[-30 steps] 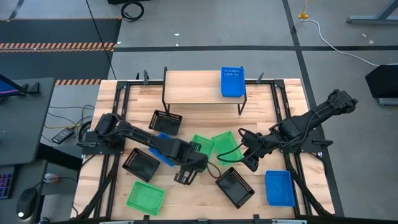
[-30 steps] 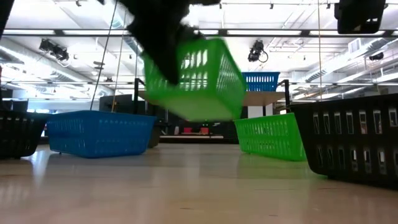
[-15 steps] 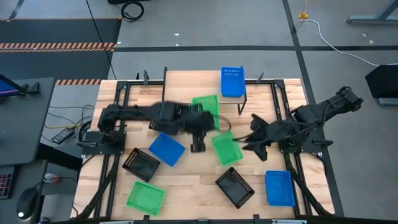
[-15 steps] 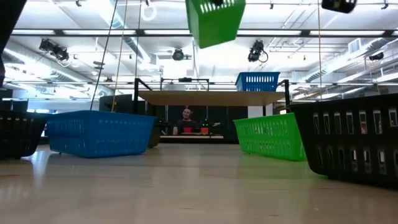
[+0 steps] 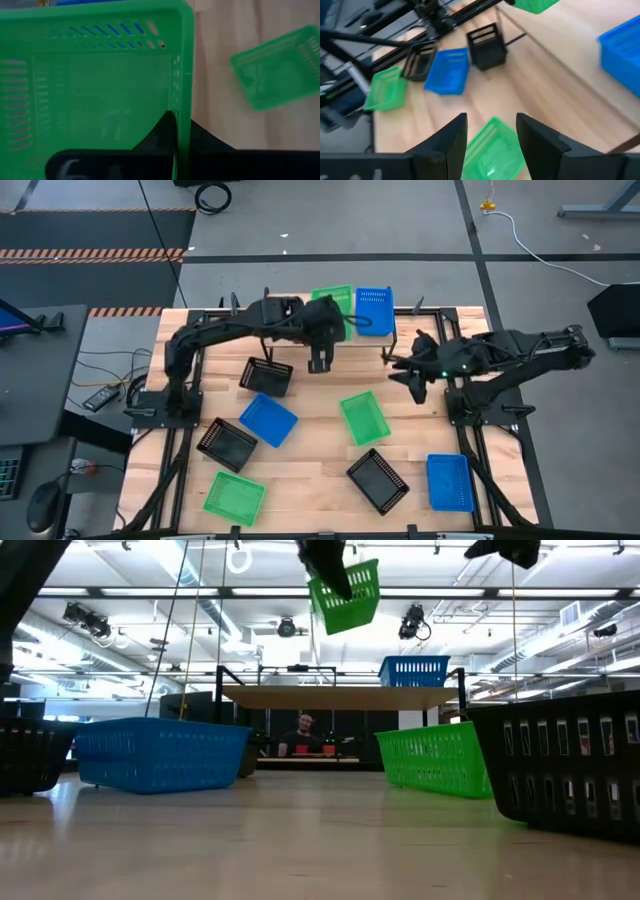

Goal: Stack baskets on shelf by color
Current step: Put the top left green basket on the shelf

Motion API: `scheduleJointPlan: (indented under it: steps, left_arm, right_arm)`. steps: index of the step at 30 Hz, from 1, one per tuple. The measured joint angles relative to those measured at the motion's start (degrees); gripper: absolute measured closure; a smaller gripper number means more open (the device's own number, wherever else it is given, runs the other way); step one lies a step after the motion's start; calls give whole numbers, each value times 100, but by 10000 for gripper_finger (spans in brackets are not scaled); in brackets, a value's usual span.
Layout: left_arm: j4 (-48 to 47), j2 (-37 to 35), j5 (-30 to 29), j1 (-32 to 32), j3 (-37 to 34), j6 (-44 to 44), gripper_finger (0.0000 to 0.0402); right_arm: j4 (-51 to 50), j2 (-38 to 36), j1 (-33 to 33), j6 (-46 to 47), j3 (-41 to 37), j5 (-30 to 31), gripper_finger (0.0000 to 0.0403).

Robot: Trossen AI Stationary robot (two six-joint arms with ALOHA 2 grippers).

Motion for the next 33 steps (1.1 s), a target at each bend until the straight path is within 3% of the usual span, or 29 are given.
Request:
scheduleJointPlan:
  steps: [7, 15, 19, 27, 33]
  left_arm:
    - [-167, 276, 542, 639, -13, 290, 396]
    - [201, 512, 1213, 700, 9, 640, 395]
    - [-47, 810, 712, 731, -19, 735, 395]
    - [82, 845, 483, 841, -13, 497, 395]
    - [98, 845, 622, 976, -10, 429, 395]
  right_arm:
    - [55, -7, -296, 26, 0, -31, 227]
    - [48, -13, -473, -122, 0, -41, 227]
    - [101, -17, -520, -81, 0, -104, 227]
    - [128, -33, -516, -59, 0, -306, 227]
    - [125, -33, -516, -71, 0, -308, 227]
